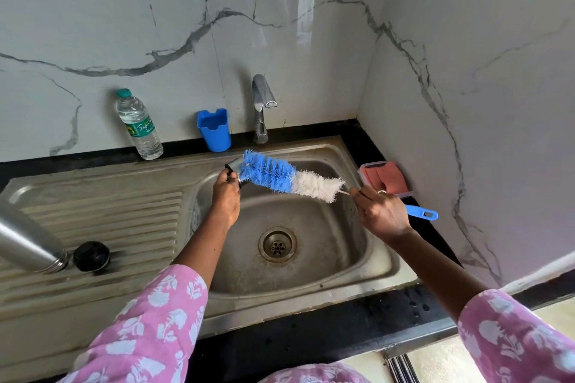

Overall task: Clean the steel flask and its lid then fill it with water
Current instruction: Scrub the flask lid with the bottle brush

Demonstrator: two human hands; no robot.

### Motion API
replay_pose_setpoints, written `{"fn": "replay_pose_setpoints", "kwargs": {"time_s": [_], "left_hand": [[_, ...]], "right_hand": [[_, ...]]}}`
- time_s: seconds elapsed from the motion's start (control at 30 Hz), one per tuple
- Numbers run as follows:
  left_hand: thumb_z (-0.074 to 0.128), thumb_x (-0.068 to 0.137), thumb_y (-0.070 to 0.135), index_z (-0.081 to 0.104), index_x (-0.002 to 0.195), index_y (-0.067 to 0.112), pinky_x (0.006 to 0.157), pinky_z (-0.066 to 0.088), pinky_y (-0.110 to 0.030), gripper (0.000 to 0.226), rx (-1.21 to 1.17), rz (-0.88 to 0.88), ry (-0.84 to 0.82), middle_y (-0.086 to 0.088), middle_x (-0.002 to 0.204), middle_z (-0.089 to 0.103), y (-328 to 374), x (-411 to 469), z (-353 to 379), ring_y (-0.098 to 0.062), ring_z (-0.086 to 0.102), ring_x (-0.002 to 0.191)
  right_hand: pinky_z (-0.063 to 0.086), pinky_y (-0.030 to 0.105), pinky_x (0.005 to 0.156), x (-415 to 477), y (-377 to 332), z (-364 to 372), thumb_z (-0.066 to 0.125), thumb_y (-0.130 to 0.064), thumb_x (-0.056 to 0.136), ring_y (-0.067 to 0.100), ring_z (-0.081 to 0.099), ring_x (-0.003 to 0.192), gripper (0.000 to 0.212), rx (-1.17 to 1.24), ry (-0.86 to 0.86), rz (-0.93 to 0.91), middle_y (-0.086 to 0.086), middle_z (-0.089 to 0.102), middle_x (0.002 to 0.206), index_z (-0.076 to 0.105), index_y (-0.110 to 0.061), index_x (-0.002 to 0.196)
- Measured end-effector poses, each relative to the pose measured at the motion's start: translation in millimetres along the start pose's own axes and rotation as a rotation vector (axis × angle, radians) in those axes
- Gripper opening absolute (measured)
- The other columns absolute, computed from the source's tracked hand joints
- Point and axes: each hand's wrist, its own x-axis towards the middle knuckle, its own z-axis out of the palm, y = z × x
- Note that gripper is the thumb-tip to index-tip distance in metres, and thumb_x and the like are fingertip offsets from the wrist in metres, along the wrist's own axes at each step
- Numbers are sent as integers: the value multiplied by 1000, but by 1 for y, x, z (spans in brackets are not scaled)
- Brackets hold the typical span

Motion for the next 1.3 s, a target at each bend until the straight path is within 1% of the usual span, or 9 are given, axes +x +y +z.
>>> {"fn": "replay_pose_setpoints", "kwargs": {"time_s": [0.13, 0.2, 0.27, 0.43, 0.67, 0.77, 0.93, 1.13, 1.3], "left_hand": [[27, 95, -14, 40, 140, 4, 77, 34, -14, 50, 31, -18, -52, -7, 103, 59, -3, -11, 5, -8, 43, 82], [28, 95, -14, 39, 140, 4, 99, 31, -21, 50, 18, 5, -62, -26, 141, 41, -3, -14, 7, -14, 35, 99], [29, 94, -15, 41, 139, 4, 111, 26, -27, 49, 12, 23, -61, -29, 146, 30, -2, -13, 7, -12, 31, 103], [30, 94, -13, 46, 134, 4, 64, 29, -13, 47, 38, 10, -6, -2, 91, 47, -2, -1, -4, -2, 39, 71], [29, 96, -12, 43, 137, 5, 62, 31, -12, 46, 21, -46, -19, -4, 97, 43, -8, -7, 1, -3, 38, 67], [29, 94, -15, 45, 134, 9, 56, 31, -13, 49, -32, -74, -32, 3, 79, 44, -9, -7, 4, -3, 36, 63], [36, 95, -8, 55, 92, 11, 49, 35, -14, 27, -195, -115, -4, 2, 72, 46, -5, -1, -5, -2, 40, 47], [37, 102, 12, 54, 87, 20, 62, 41, -16, 24, -240, -122, 16, 2, 82, 59, -8, -1, -4, -7, 54, 70], [32, 102, 7, 51, 85, 23, 49, 27, -11, 30, -99, -85, -14, 9, 70, 41, -12, -3, 4, -1, 30, 53]], "right_hand": [[29, 22, 31, 10, -7, 2, 66, -2, 64, 25, 50, 38, 26, -37, -18, 58, 2, 56, 61, 73, -9, 89], [30, 21, 32, 16, -13, 4, 73, 1, 58, 26, 51, 39, 32, -43, -44, 98, 3, 56, 61, 73, -9, 88], [31, 22, 32, 16, -15, 6, 80, 2, 55, 26, 52, 39, 36, -38, -56, 100, 3, 56, 62, 72, -9, 88], [30, 22, 31, 3, -5, 3, 78, 4, 54, 24, 50, 38, 36, -27, -34, 41, 3, 55, 61, 73, -8, 87], [29, 22, 32, 10, -11, 5, 76, 3, 58, 24, 50, 38, 31, -34, -36, 57, 2, 55, 61, 72, -9, 85], [30, 23, 32, 14, -16, 8, 82, -1, 56, 25, 52, 40, 33, -36, -70, 86, 2, 55, 62, 71, -11, 85], [31, 24, 31, 1, -7, 6, 81, 2, 54, 25, 50, 40, 37, -8, -32, 10, 3, 55, 62, 71, -8, 89], [30, 24, 32, 2, -6, 7, 80, 2, 55, 23, 50, 40, 37, -2, -15, -9, 2, 55, 63, 71, -10, 89], [32, 25, 33, 12, -16, 14, 81, -1, 58, 23, 53, 43, 35, -22, -47, 65, 1, 56, 64, 72, -12, 90]]}}
